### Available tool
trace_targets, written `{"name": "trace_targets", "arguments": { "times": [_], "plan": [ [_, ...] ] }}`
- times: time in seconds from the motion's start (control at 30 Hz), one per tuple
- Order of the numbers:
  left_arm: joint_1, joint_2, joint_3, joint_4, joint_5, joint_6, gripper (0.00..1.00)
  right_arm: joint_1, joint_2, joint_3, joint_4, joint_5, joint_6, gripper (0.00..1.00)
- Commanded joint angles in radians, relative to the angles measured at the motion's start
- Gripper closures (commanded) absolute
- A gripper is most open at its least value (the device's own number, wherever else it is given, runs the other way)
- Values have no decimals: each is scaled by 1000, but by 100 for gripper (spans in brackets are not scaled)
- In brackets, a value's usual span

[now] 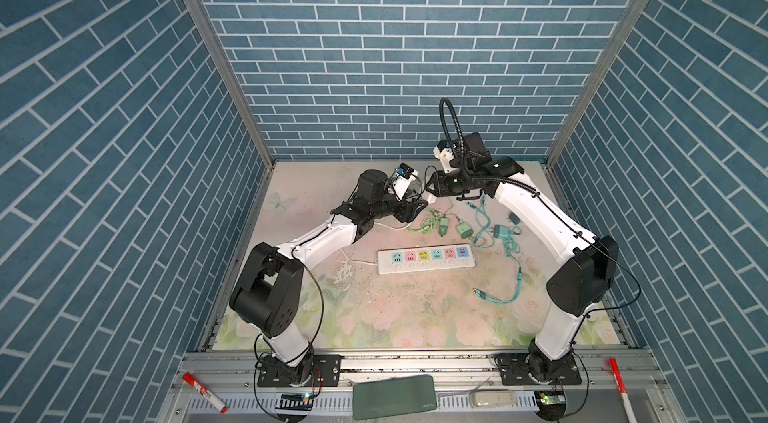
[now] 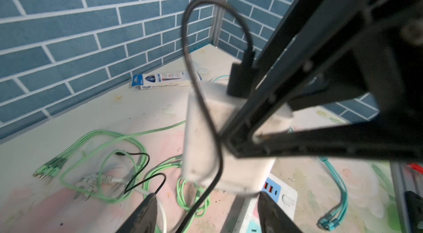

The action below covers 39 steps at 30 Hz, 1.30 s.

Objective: Insert the plug
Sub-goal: 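Close the right gripper on the white charger held by the left gripper, then open the left gripper and draw back while the right gripper carries the charger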

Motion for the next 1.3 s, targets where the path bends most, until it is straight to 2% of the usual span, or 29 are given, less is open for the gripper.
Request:
{"name": "trace_targets", "arguments": {
  "times": [0.0,0.13,0.3,0.47,0.57,0.63,0.73,0.8,0.83,0.93,1.07,1.17,1.27],
  "plan": [
    [33,43,49,-99,-133,35,35,-2,-21,22,-100,10,-44,92],
    [44,66,59,-95,-198,34,41,-3,-38,12,-96,-23,-41,92],
    [50,94,76,-85,-123,8,40,-3,-62,-13,-77,-59,-27,91],
    [66,98,72,-75,-250,-36,41,-3,-63,-24,-65,-122,-6,91],
    [98,70,81,-106,-251,-80,38,8,-55,-44,-58,-114,28,91],
    [101,27,74,-141,-243,-77,31,26,-55,-74,-29,-95,48,91],
    [101,-46,12,-131,-134,-54,24,54,-54,-120,27,-96,69,91],
    [102,-87,-24,-154,-74,-28,32,72,-44,-132,31,-85,66,91],
    [102,-111,-43,-180,-71,-29,33,78,-35,-135,27,-83,63,91],
    [102,-193,-108,-252,-76,-34,32,94,-10,-141,5,-98,14,92],
    [102,-319,-257,-224,-99,-81,29,106,1,-197,51,-144,-91,93],
    [101,-409,-346,-225,-145,-124,29,139,12,-209,49,-81,-143,94],
    [101,-503,-411,-262,-259,-174,28,186,28,-211,54,6,-137,94]
  ]
}}
